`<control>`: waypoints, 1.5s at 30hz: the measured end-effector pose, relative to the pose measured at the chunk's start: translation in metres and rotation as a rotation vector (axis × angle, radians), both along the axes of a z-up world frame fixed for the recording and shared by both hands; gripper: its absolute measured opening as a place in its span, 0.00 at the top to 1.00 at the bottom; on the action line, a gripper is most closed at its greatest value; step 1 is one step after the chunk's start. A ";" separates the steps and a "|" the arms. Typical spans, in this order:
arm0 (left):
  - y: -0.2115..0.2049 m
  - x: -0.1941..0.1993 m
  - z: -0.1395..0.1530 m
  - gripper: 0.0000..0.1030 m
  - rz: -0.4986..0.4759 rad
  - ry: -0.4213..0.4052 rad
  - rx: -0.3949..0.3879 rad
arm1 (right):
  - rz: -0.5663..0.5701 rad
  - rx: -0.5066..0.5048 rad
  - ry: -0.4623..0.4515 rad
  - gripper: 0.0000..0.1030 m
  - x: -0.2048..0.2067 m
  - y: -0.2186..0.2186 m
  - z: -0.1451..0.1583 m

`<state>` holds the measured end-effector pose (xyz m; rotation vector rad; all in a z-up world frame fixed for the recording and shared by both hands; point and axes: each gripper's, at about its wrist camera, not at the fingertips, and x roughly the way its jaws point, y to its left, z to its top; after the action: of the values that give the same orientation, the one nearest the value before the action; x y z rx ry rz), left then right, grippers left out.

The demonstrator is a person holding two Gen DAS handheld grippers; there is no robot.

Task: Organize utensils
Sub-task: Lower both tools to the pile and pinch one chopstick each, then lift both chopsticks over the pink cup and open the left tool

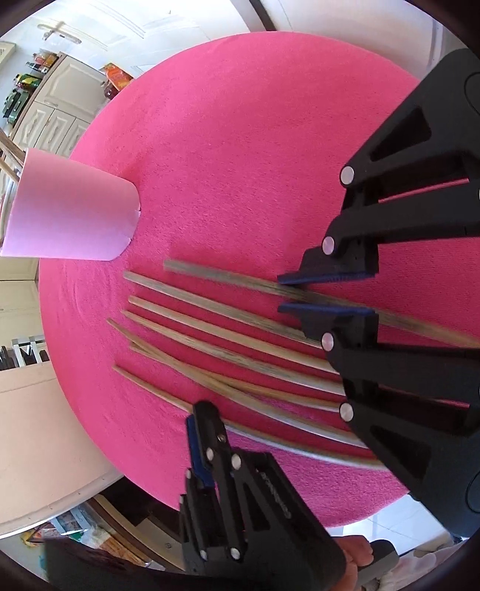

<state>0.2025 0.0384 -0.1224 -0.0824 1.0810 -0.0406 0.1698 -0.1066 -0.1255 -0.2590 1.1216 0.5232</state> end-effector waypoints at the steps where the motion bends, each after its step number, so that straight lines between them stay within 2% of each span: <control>1: 0.002 -0.001 0.001 0.94 0.008 -0.003 -0.005 | -0.006 0.007 -0.003 0.94 0.000 -0.002 0.000; 8: 0.021 -0.014 0.011 0.94 0.052 -0.064 -0.068 | -0.071 0.107 -0.040 0.94 0.006 -0.028 0.013; 13: 0.017 -0.025 0.034 0.94 0.049 -0.168 -0.110 | -0.104 0.243 -0.095 0.94 0.001 -0.048 0.034; 19: 0.003 -0.037 0.064 0.94 -0.057 -0.361 -0.190 | -0.134 0.421 -0.226 0.94 -0.009 -0.079 0.071; 24: -0.014 -0.043 0.091 0.94 -0.102 -0.581 -0.227 | -0.166 0.517 -0.352 0.94 -0.012 -0.096 0.102; 32: -0.041 -0.028 0.127 0.94 -0.094 -0.883 -0.236 | -0.193 0.615 -0.519 0.94 0.000 -0.110 0.129; 38: -0.051 -0.009 0.151 0.94 -0.039 -1.089 -0.241 | -0.224 0.691 -0.663 0.94 0.012 -0.106 0.139; 45: -0.070 0.019 0.163 0.94 -0.021 -1.221 -0.215 | -0.250 0.739 -0.820 0.94 0.040 -0.099 0.142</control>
<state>0.2214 -0.0320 0.0404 -0.2053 -0.1461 -0.1976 0.2102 -0.2057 0.0166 0.2992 0.1178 0.5020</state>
